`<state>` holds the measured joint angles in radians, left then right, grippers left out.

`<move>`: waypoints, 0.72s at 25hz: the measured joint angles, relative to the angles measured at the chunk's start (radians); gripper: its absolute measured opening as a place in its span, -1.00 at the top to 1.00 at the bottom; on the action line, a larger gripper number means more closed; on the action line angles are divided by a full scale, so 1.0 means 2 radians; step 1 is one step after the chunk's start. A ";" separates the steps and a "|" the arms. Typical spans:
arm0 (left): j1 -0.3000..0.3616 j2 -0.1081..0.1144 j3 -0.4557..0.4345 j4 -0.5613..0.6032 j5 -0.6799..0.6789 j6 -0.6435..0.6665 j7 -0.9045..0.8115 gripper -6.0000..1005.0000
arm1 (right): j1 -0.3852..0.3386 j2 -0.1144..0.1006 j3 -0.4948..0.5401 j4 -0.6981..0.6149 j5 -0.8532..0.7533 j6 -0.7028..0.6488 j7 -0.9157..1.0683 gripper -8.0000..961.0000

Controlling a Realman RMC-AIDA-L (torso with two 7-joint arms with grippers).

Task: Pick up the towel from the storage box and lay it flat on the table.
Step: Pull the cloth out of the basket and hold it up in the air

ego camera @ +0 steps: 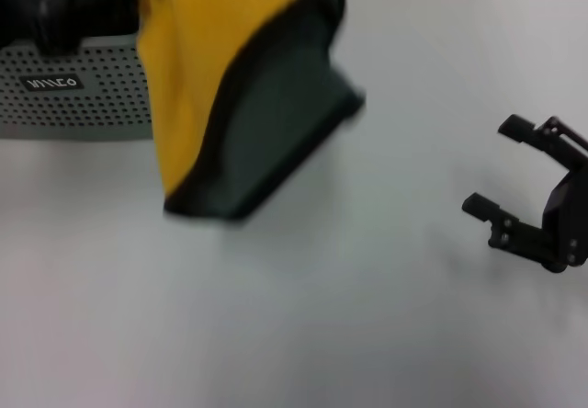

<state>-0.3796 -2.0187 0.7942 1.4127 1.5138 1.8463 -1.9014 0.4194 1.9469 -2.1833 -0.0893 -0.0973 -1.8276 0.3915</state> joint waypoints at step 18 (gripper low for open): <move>0.005 -0.016 0.010 -0.150 0.066 0.030 0.075 0.92 | -0.040 0.041 -0.027 -0.176 -0.003 0.189 -0.411 -0.34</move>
<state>-0.3699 -2.0512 0.8149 1.1128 1.6465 1.9057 -1.7504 0.3395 2.0291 -2.2379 -0.4417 -0.1036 -1.4497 -0.4302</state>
